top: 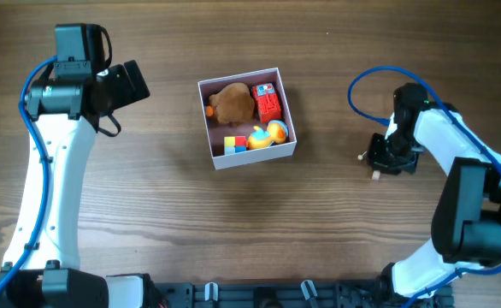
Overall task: Pack container
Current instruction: 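Carry the pig rattle into the box and release it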
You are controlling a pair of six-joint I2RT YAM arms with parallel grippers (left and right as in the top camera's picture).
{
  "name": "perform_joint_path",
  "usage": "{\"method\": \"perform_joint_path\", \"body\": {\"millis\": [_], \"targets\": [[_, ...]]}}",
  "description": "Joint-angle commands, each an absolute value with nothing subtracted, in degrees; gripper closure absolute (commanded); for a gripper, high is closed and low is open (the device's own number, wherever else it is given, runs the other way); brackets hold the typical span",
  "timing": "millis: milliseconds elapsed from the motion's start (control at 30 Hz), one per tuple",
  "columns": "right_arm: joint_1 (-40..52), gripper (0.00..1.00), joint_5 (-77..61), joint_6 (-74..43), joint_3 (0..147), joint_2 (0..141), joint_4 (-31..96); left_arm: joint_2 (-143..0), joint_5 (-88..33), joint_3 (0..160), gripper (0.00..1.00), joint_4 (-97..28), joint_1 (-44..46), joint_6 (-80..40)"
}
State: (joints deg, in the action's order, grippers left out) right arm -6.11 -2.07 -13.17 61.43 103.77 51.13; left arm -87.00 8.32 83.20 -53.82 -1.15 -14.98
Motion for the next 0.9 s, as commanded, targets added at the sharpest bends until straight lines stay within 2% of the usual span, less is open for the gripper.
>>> {"method": "perform_joint_path", "body": {"millis": [0, 67, 167, 367, 500, 667, 867], "targets": [[-3.18, 0.96, -8.91, -13.72, 67.72, 95.88, 53.43, -87.22, 8.45, 83.24, 0.0, -53.84, -1.45, -15.88], [0.6, 0.96, -13.89, -13.98, 69.95, 91.2, 53.67, -87.22, 8.45, 83.26, 0.0, -53.87, -1.45, -15.88], [8.95, 0.96, -14.31, -16.73, 72.05, 86.32, 53.17, -87.22, 8.45, 83.24, 0.0, -53.84, -1.45, -15.88], [25.63, 0.96, -8.75, -19.97, 74.13, 85.58, 45.04, -87.22, 8.45, 83.26, 0.0, -53.84, -1.45, -15.88], [29.19, 0.96, -8.82, -20.16, 74.13, 89.03, 38.7, -87.22, 8.45, 83.26, 0.0, -53.84, -1.45, -15.88], [32.75, 0.96, -9.04, -21.5, 74.13, 99.88, 32.53, -87.22, 8.45, 83.24, 0.0, -53.84, -1.45, -15.88], [33.17, 0.96, -9.17, -24.18, 74.13, 105.82, 31.18, -87.22, 8.45, 83.24, 0.0, -53.84, -1.45, -15.88]]}}
